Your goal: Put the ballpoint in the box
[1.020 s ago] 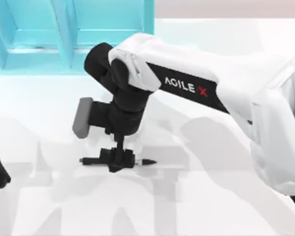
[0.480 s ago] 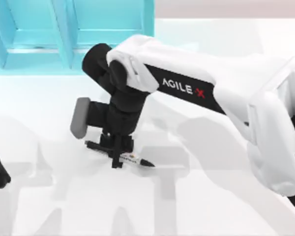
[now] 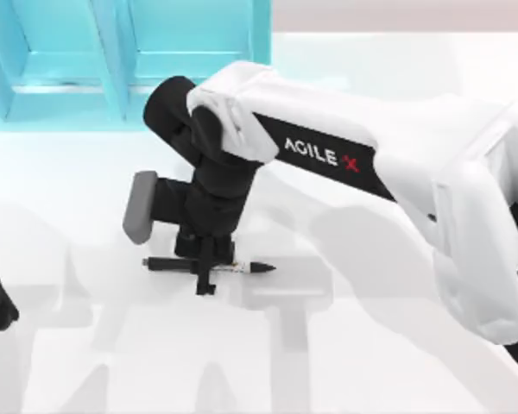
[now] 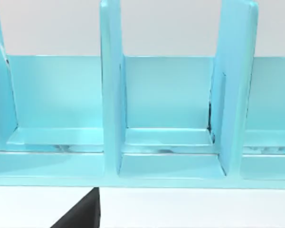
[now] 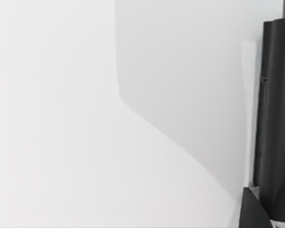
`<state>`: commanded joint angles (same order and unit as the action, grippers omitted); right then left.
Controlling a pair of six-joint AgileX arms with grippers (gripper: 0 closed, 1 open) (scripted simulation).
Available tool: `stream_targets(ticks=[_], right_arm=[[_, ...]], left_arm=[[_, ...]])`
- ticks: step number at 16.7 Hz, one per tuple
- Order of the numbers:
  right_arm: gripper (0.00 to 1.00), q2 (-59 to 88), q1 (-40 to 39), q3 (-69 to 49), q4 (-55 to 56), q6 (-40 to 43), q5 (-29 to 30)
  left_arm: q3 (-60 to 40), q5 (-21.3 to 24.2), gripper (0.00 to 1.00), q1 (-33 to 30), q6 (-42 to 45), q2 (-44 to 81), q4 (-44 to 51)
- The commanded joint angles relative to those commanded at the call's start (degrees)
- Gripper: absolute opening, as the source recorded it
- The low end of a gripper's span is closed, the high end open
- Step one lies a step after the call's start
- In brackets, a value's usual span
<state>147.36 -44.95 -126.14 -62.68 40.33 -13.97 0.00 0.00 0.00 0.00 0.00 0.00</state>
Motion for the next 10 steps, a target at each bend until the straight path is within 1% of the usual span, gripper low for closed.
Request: stream_targets(ticks=[3,5,10], right_arm=[[0.0,0.8,-0.2,-2.2,-2.1,0.2,0.0],[0.0,2.2,-0.3,-6.7,-6.0,0.3,0.0],[0.0,6.2,-0.2,-25.8,-19.4,0.3,0.0]], left_arm=[[0.0,0.0,1.0,0.0,0.0,0.0,0.0],[0.0,0.0,1.0,0.0,0.0,0.0,0.0],[0.0,0.0,1.0,0.0,0.0,0.0,0.0]])
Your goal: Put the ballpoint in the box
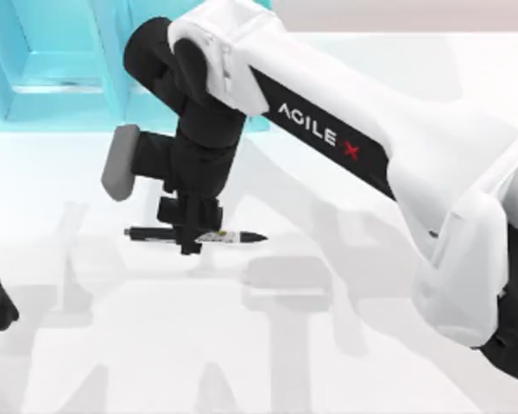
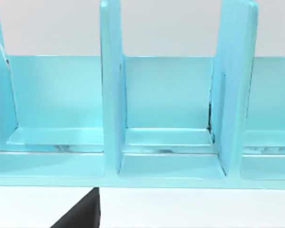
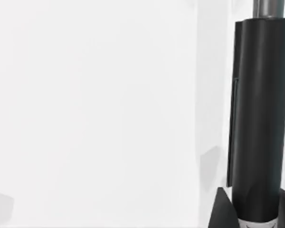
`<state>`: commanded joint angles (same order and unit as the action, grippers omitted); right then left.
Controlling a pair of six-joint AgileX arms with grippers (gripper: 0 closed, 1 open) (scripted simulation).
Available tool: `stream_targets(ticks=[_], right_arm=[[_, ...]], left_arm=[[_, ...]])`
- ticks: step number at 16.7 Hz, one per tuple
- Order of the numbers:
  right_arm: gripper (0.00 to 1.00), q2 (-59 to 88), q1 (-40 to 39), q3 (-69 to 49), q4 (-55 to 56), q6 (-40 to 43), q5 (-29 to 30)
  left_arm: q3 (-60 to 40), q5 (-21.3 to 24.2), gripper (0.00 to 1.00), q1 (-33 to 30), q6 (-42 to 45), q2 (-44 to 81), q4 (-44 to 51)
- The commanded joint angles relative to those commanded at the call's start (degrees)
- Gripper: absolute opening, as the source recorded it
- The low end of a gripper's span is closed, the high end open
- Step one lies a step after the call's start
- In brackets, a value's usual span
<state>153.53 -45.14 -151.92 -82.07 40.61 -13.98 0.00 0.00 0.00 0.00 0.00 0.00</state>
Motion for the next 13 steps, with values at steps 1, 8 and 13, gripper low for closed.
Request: stream_targets(ticks=[1,8,13], right_arm=[[0.0,0.7,0.0,-3.8,-2.7,0.0,0.0],[0.0,2.6,0.3,-14.4,-12.0,-0.2,0.1],[0.0,0.6,2.0,-12.6,-11.9,-2.1,0.9]], left_arm=[[0.0,0.0,1.0,0.0,0.0,0.0,0.0],[0.0,0.0,1.0,0.0,0.0,0.0,0.0],[0.0,0.0,1.0,0.0,0.0,0.0,0.0]])
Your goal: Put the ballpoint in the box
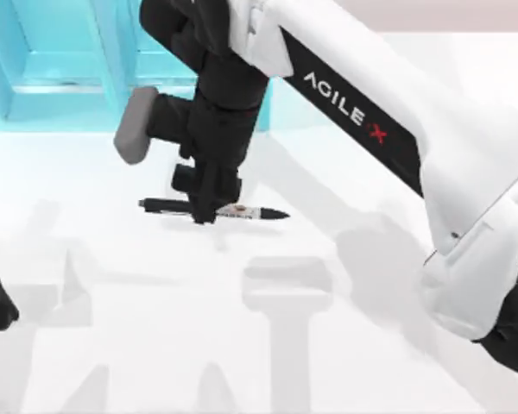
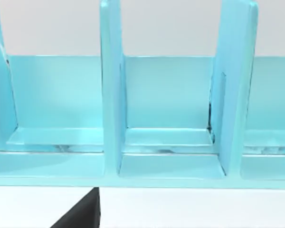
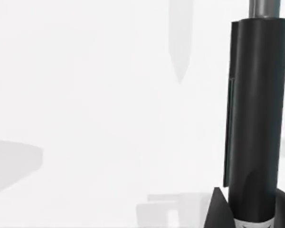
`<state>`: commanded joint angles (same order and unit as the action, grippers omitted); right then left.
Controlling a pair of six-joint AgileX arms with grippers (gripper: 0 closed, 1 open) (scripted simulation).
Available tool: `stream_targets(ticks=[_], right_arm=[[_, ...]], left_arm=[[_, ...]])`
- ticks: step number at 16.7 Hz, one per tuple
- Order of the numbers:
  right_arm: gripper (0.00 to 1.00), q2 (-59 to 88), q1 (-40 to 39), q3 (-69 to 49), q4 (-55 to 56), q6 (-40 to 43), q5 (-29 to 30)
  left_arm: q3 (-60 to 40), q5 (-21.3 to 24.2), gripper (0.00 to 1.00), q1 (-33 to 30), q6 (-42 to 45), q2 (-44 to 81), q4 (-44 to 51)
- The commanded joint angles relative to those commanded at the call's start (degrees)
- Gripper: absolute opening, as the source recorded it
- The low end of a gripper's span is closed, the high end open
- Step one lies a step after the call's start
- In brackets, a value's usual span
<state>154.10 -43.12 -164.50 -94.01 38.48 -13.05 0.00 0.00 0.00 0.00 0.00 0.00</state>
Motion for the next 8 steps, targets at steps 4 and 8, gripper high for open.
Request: stream_targets(ticks=[4,8], right_arm=[[0.0,-10.0,10.8,9.5,0.6,-10.9,3.8],[0.0,-23.8,27.5,25.6,4.5,-31.0,8.8]], left_arm=[[0.0,0.0,1.0,0.0,0.0,0.0,0.0],[0.0,0.0,1.0,0.0,0.0,0.0,0.0]])
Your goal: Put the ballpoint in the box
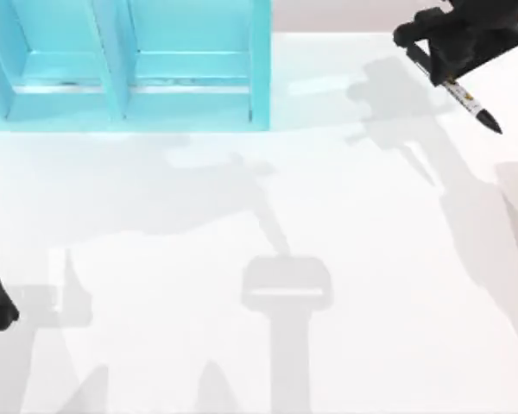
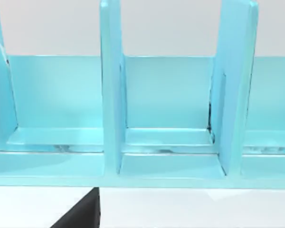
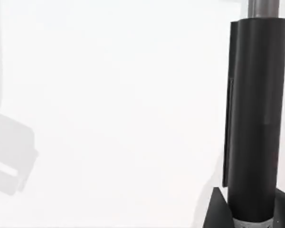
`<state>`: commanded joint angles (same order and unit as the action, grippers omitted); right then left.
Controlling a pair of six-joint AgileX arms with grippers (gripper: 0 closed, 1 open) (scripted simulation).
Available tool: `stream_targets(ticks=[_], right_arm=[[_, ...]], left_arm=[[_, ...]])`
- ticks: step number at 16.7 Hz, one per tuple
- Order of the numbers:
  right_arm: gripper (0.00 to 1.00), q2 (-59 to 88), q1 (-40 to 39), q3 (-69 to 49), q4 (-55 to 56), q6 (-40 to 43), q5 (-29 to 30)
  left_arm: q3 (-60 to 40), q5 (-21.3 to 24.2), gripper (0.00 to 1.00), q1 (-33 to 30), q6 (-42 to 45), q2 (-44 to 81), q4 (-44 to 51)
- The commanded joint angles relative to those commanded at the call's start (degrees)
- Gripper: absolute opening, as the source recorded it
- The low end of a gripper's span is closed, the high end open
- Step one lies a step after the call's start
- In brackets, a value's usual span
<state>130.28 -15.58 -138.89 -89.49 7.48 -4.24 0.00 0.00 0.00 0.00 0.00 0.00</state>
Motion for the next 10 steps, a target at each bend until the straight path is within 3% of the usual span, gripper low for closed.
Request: stream_targets(ticks=[6,10], right_arm=[[0.0,-19.5,26.2,31.1,12.9,-35.3,6.3],[0.0,-28.5,39.6,49.8,24.1,-53.7,8.6]], left_arm=[[0.0,0.0,1.0,0.0,0.0,0.0,0.0],[0.0,0.0,1.0,0.0,0.0,0.0,0.0]])
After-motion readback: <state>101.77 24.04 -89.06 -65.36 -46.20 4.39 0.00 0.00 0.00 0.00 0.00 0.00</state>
